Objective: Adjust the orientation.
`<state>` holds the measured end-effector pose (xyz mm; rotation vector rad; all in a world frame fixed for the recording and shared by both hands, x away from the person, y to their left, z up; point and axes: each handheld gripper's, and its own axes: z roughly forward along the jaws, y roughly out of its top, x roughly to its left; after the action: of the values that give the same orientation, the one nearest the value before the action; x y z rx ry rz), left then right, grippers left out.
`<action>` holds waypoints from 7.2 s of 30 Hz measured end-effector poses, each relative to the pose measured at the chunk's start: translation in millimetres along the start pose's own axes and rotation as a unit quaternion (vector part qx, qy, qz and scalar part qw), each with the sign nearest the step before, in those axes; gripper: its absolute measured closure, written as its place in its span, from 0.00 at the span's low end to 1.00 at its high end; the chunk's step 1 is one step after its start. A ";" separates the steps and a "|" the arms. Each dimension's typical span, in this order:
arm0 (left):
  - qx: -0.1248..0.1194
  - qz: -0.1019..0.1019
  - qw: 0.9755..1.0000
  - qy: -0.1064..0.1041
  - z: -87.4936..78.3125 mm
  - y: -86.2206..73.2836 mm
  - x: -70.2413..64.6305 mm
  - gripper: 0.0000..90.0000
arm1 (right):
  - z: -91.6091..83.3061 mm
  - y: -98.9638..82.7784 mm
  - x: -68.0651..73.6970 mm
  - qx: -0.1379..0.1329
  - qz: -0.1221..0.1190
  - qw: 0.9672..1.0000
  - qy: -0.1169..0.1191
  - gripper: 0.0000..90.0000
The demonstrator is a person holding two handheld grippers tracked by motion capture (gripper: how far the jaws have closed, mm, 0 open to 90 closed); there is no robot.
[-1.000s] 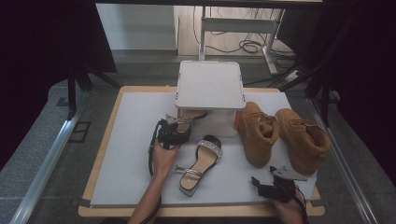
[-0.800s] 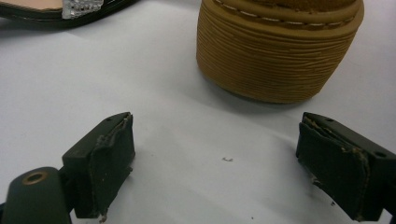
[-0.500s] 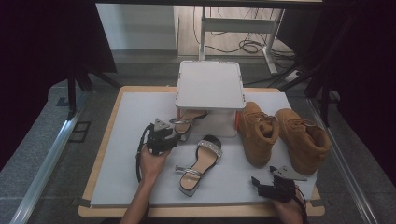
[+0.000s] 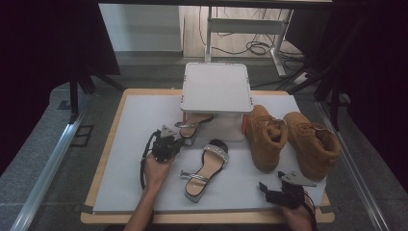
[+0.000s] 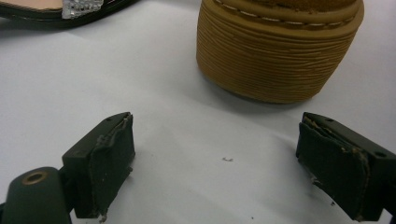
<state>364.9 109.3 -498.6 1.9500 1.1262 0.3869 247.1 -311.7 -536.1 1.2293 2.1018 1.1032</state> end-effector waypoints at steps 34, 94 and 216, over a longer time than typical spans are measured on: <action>0.010 0.022 1.000 -0.018 42.1 30.0 -18.9 0.98 | 0.1 0.0 -0.2 0.000 -0.001 1.000 0.000 0.13; 0.014 -0.021 1.000 0.000 -14.1 -2.3 10.0 0.34 | 0.0 0.0 0.0 0.000 0.000 1.000 0.000 0.13; 0.080 0.041 0.994 -0.066 -32.2 -52.5 -106.5 0.43 | 0.1 0.0 0.1 0.000 -0.001 1.000 -0.001 0.13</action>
<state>256.6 51.1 -506.0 2.1348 1.0210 0.2136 247.1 -311.6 -536.1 1.2286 2.1015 1.1011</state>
